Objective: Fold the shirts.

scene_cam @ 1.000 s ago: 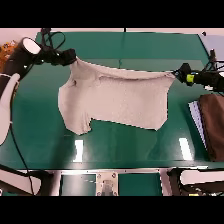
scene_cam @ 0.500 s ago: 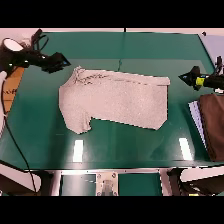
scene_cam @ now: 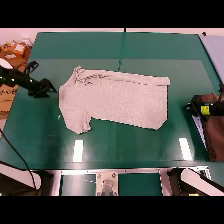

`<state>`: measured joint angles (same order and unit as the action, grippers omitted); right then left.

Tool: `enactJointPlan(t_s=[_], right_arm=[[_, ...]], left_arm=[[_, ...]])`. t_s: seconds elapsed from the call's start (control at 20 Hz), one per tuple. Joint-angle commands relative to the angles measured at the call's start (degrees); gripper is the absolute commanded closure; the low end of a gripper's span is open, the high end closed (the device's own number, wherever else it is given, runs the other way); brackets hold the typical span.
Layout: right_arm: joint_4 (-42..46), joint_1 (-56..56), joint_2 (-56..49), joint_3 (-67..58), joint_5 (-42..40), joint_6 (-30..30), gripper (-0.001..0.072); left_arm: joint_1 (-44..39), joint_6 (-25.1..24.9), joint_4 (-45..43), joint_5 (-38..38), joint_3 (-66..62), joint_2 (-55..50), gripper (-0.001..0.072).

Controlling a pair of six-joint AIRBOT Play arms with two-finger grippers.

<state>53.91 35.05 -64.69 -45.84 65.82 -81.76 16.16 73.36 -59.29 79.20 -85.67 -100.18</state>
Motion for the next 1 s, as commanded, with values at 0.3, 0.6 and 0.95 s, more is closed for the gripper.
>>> enactJointPlan(t_s=[0.3, 0.6, 0.95], right_arm=[[-2.45, 0.20, 7.85, 20.48, -0.42, -3.52, 0.0420], [-8.90, -8.26, 6.64, 28.17, -13.11, -3.50, 0.0338], [-16.59, -16.79, -0.20, 24.57, -19.43, 2.47, 0.0702]], left_arm=[[-1.68, -7.93, 7.37, -1.75, 8.11, -3.76, 0.0294], [-2.58, -8.94, 7.32, -2.32, 8.09, -3.76, 0.0682], [-2.58, -8.79, 7.32, -3.58, 7.93, -2.19, 0.0684]])
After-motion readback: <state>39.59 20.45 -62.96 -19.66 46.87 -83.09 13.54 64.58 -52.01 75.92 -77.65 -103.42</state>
